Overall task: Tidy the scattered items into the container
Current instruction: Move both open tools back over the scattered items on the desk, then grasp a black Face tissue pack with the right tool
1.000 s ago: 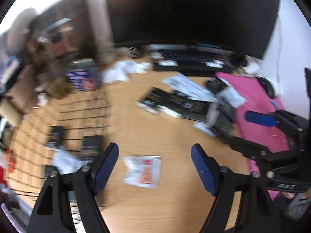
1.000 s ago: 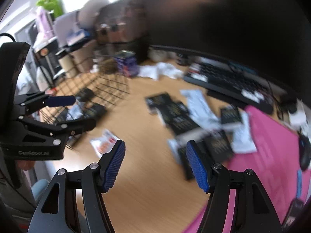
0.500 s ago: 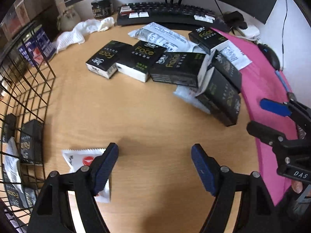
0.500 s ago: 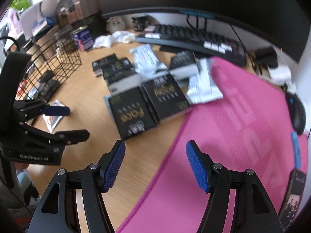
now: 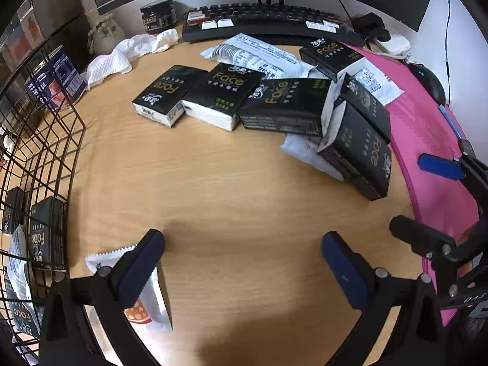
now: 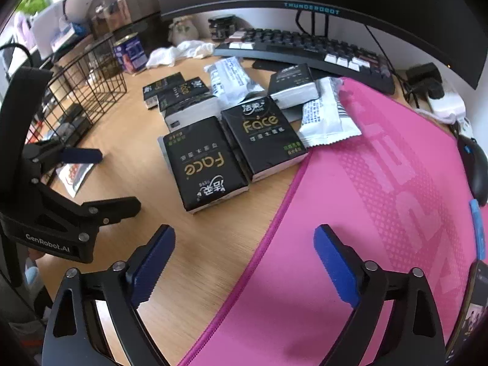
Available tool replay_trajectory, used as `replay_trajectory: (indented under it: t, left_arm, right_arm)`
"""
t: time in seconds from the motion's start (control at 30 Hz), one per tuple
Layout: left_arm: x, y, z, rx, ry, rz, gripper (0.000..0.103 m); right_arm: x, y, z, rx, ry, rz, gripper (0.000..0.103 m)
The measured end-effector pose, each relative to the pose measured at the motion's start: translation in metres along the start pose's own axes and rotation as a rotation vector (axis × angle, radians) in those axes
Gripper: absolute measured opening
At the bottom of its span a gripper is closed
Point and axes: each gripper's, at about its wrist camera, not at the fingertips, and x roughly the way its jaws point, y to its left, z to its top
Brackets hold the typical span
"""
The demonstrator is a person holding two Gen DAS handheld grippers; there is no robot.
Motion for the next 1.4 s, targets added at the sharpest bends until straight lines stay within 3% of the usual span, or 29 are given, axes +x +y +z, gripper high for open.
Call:
replay_trajectory:
  t: [0.2, 0.37, 0.6, 0.77, 0.93, 1.03, 1.1, 1.2, 1.4]
  left_arm:
    - [0.002, 0.001, -0.007, -0.003, -0.085, 0.002, 0.103]
    - [0.003, -0.003, -0.002, 0.038, 0.001, 0.004, 0.103]
    - [0.004, 0.001, -0.005, 0.041, 0.011, 0.013, 0.103]
    - [0.005, 0.016, -0.007, -0.037, 0.030, 0.019, 0.102]
    - [0.004, 0.017, -0.007, 0.000, 0.030, 0.044, 0.102]
    - [0.002, 0.014, -0.007, 0.030, 0.018, 0.077, 0.102]
    - [-0.001, 0.014, -0.005, 0.033, 0.013, 0.083, 0.102]
    - [-0.008, 0.016, 0.002, 0.017, 0.000, 0.063, 0.102]
    - [-0.019, -0.003, 0.029, 0.050, -0.041, 0.047, 0.102]
  right_arm:
    - [0.005, 0.007, -0.001, -0.032, 0.000, -0.025, 0.103]
    - [0.006, 0.005, 0.003, -0.013, -0.003, -0.024, 0.103]
    - [-0.002, 0.017, 0.021, -0.048, -0.067, 0.076, 0.102]
    - [0.008, 0.029, 0.037, -0.062, -0.049, 0.130, 0.079]
    - [0.018, 0.032, 0.041, -0.079, -0.026, 0.092, 0.066]
    - [0.027, 0.030, 0.040, -0.070, -0.006, 0.095, 0.064]
    - [0.029, 0.032, 0.040, -0.082, -0.007, 0.068, 0.048]
    - [0.022, 0.025, 0.041, -0.047, -0.015, 0.091, 0.047]
    - [-0.002, 0.005, 0.036, -0.023, -0.041, 0.057, 0.047]
